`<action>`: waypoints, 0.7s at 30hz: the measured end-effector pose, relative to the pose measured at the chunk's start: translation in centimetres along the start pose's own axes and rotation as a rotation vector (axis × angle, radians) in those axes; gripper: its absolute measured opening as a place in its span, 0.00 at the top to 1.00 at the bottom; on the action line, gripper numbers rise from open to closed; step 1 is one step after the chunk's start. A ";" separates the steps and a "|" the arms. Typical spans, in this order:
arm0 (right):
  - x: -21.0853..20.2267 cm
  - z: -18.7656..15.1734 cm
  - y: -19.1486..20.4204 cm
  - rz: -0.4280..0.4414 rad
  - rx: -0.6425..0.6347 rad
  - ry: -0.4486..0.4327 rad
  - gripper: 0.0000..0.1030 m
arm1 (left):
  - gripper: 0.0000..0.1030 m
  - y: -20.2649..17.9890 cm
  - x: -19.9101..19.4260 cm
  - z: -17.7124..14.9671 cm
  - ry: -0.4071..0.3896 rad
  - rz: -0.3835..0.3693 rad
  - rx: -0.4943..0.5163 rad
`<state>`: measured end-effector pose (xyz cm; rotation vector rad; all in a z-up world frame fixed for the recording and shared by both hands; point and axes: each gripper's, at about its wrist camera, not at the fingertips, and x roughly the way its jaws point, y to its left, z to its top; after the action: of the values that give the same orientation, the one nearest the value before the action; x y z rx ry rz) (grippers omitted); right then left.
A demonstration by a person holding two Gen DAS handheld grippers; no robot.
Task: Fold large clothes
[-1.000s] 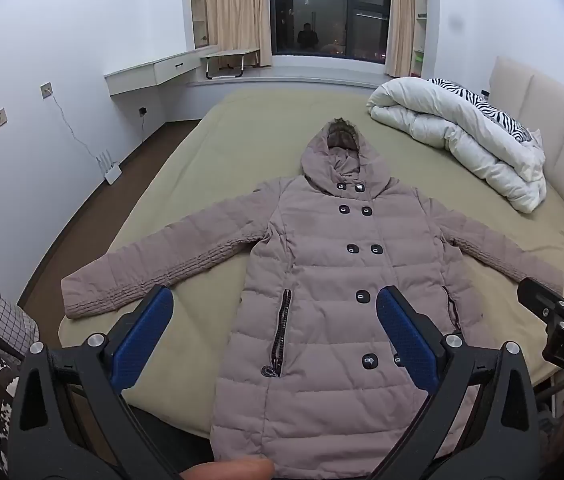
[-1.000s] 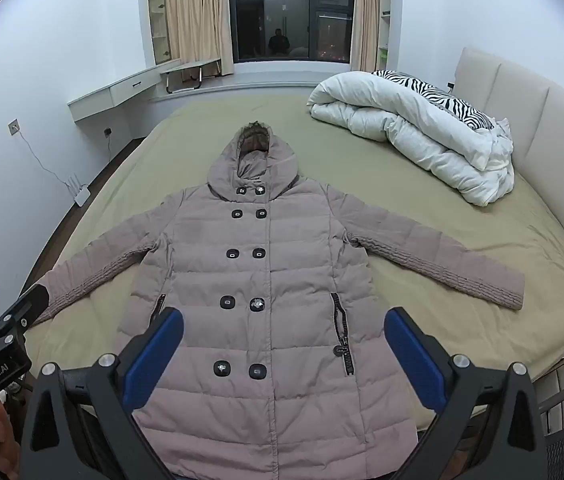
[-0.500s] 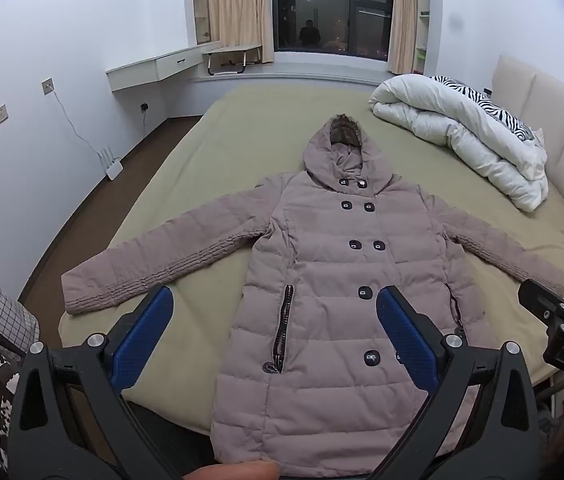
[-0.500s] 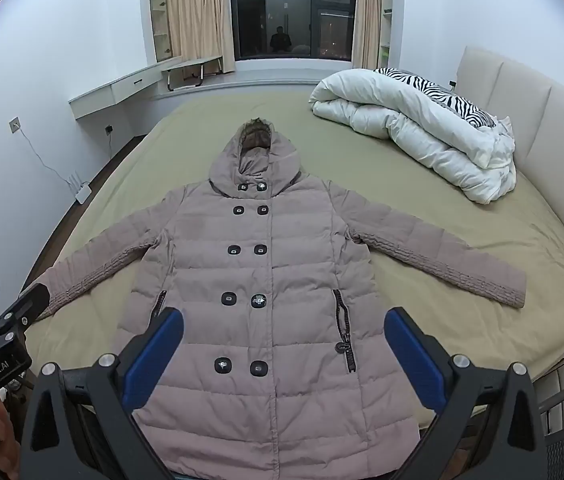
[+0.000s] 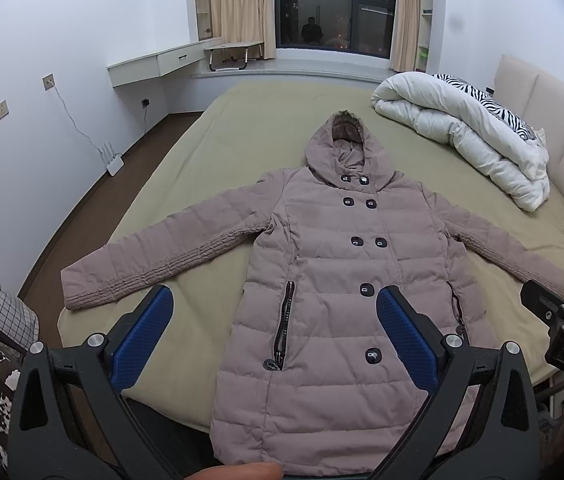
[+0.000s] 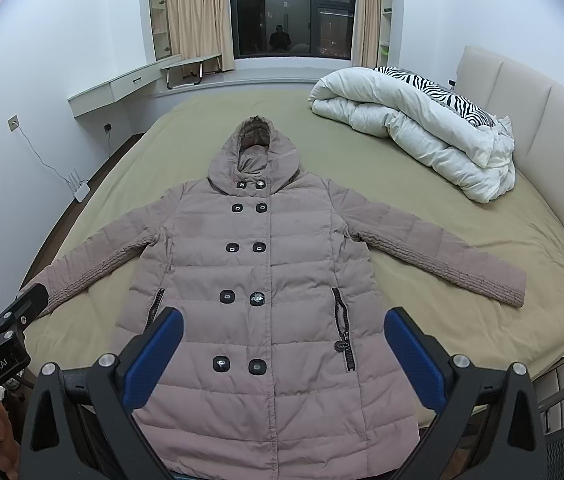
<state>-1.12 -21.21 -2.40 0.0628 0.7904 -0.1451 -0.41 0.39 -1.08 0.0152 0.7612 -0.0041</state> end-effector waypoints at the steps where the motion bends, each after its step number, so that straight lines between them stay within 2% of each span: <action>1: 0.0 0.0 0.0 0.000 0.000 0.000 0.00 | 0.00 0.0 0.0 0.0 0.001 0.001 0.001; 21: 0.2 -0.1 0.0 -0.001 -0.002 0.002 0.00 | 0.00 0.1 0.2 0.0 0.005 0.000 -0.002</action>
<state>-1.05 -21.27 -2.60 0.0610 0.7929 -0.1456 -0.28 0.52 -1.24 0.0132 0.7663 -0.0037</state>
